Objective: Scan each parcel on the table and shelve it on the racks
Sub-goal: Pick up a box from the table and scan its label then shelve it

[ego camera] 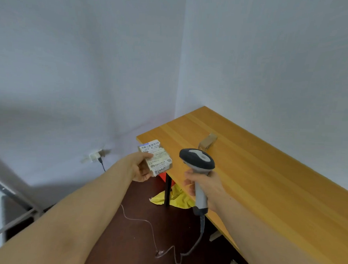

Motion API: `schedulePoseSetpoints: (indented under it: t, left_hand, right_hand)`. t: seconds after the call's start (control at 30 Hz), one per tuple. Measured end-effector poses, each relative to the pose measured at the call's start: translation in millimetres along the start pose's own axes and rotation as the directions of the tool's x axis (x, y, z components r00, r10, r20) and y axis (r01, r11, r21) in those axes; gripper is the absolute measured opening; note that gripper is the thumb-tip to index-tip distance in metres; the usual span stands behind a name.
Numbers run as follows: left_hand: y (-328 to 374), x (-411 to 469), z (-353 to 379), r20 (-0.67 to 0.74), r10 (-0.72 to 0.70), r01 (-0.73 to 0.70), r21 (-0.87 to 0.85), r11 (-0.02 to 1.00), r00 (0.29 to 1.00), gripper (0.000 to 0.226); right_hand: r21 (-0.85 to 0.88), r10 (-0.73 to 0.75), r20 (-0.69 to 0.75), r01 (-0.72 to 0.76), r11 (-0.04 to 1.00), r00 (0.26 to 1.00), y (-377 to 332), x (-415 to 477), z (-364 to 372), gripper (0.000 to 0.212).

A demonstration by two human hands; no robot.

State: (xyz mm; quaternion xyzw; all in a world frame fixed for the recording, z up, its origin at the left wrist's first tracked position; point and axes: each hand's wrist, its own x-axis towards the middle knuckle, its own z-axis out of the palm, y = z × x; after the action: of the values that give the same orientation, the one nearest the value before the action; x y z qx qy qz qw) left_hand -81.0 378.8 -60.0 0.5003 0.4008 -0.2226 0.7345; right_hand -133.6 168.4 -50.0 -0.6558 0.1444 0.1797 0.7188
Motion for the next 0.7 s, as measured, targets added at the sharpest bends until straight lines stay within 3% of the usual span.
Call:
schedulePoseSetpoints:
  t: [0.17, 0.33, 0.43, 0.57, 0.7]
  left_hand:
    - [-36, -18, -37, 0.055, 0.016, -0.014, -0.029, 0.999, 0.998, 0.004]
    - [-98, -38, -105, -0.024, 0.015, -0.020, -0.230, 0.973, 1.000, 0.017]
    - [-129, -69, -162, -0.112, 0.102, -0.135, -0.340, 0.931, 0.988, 0.022]
    - [-164, -135, -251, -0.170, 0.261, -0.307, -0.365, 0.879, 0.950, 0.041]
    - [-195, -206, -332, -0.272, 0.388, -0.474, -0.484, 0.736, 0.881, 0.042]
  right_hand:
    - [0.003, 0.037, 0.063, -0.038, 0.999, 0.997, 28, 18, 23, 0.016]
    - [-0.172, 0.133, 0.258, -0.090, 0.981, 0.957, 75, 12, 85, 0.026]
    - [-0.221, 0.133, 0.363, -0.053, 0.974, 0.922, 94, -11, 139, 0.029]
    - [-0.248, 0.125, 0.562, 0.022, 0.969, 0.818, 108, -61, 226, 0.039]
    - [-0.219, 0.087, 0.742, 0.118, 0.968, 0.664, 124, -132, 313, 0.039]
